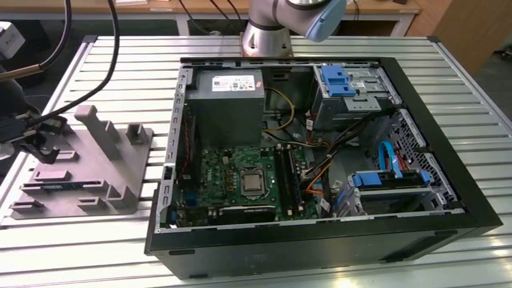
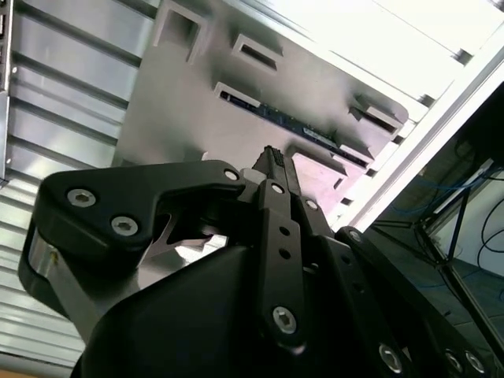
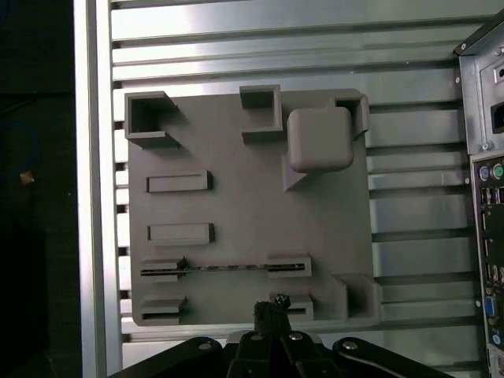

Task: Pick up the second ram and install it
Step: 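Reach for the second ram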

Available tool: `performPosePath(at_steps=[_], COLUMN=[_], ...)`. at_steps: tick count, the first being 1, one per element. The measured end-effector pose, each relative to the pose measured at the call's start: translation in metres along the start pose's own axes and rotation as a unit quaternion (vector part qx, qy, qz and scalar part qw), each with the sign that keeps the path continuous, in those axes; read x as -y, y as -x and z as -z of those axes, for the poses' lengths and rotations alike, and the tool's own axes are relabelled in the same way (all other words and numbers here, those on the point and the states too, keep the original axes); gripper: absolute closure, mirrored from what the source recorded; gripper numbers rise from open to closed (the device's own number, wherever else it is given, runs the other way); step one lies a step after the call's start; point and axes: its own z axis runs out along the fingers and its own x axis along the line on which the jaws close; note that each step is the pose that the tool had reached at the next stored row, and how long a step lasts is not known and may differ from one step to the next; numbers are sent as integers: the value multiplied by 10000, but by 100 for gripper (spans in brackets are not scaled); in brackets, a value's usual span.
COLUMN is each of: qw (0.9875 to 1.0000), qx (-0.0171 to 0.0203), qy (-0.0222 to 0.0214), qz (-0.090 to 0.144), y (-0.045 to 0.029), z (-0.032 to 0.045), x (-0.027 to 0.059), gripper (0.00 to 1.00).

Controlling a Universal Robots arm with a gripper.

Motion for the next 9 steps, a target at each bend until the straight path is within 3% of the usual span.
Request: performPosePath(at_steps=[9], qw=[10000], qx=[-2], qy=[0], qz=[-1], y=[-91], z=[-160], x=[81], gripper=[90])
